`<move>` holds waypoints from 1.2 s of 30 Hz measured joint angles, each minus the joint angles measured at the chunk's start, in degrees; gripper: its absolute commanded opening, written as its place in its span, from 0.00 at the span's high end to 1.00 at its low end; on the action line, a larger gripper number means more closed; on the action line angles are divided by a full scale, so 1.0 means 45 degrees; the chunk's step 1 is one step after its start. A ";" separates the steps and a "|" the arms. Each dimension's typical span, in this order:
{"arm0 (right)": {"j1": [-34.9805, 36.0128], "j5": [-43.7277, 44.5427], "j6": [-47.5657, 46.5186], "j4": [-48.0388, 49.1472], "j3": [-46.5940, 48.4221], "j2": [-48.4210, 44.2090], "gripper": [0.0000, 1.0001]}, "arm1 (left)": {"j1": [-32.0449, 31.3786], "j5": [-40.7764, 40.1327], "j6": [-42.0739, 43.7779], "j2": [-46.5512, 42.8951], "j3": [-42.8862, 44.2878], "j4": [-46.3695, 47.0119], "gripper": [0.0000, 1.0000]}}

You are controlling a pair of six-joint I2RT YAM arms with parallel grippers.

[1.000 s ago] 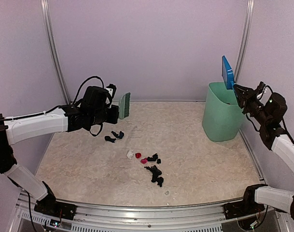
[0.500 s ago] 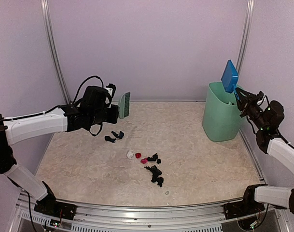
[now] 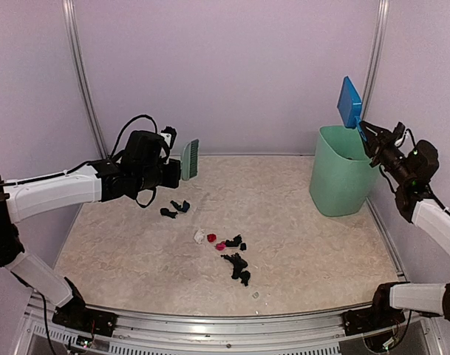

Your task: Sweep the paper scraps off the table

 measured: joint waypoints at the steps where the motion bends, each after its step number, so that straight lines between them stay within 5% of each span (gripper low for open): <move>1: 0.0000 -0.0053 -0.0243 -0.0112 0.0160 -0.0034 1.00 | 0.0000 0.0000 -0.0015 -0.0015 0.0000 0.0000 1.00; 8: 0.0593 -0.0792 -0.3065 -0.1190 0.1841 0.0646 1.00 | -0.0005 -0.0160 -0.0160 -0.0044 0.0015 -0.0024 1.00; 21: 0.4964 -0.1137 -0.9627 -0.3351 0.4663 0.4007 1.00 | -0.0146 -0.1341 -0.0894 -0.1243 -0.0525 -0.1112 1.00; 36: 0.6985 -0.0738 -1.5742 -0.4726 0.4415 0.5537 1.00 | -0.0078 -0.2322 -0.2171 -0.2769 -0.1579 -0.3143 1.00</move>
